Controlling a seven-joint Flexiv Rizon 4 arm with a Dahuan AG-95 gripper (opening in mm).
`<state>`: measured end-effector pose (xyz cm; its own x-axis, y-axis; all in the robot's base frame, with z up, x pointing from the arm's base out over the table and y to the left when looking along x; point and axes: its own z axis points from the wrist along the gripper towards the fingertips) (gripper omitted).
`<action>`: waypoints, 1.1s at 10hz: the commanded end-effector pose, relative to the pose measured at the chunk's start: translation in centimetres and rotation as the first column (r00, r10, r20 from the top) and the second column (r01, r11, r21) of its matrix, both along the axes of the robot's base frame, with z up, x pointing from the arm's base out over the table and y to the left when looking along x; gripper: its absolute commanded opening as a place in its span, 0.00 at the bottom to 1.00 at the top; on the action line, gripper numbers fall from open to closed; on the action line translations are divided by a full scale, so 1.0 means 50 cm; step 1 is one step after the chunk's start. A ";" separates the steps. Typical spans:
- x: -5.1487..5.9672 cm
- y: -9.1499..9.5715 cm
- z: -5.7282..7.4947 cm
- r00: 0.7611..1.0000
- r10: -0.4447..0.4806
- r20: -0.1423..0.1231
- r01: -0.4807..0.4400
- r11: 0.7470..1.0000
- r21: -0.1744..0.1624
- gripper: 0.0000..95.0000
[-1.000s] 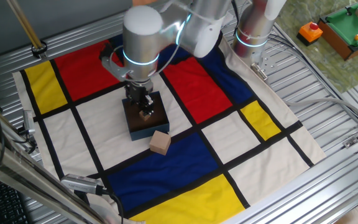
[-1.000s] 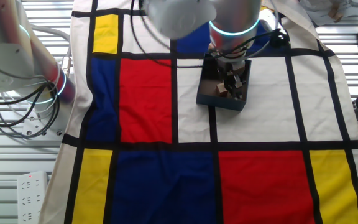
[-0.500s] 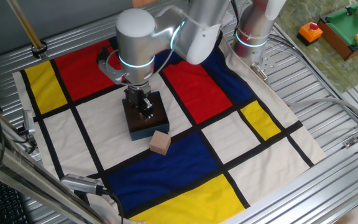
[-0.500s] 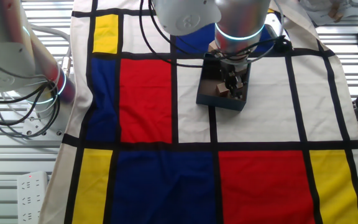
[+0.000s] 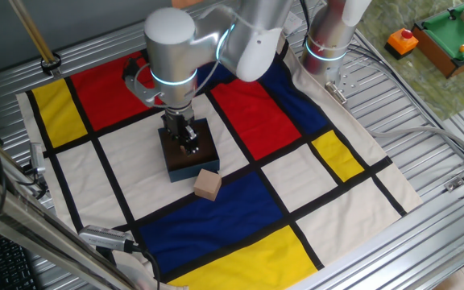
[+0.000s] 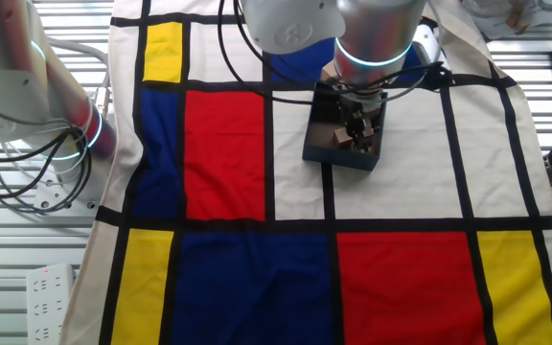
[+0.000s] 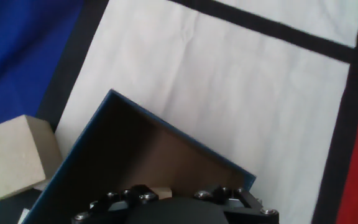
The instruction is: Take everything out of the gift box
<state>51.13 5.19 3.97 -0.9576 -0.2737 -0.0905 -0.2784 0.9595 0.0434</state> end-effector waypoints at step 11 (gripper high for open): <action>-0.016 0.000 -0.005 0.997 -0.017 0.073 0.016 1.000 0.012 0.40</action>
<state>50.28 5.26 3.70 -0.9520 -0.2564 -0.1673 -0.2656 0.9635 0.0349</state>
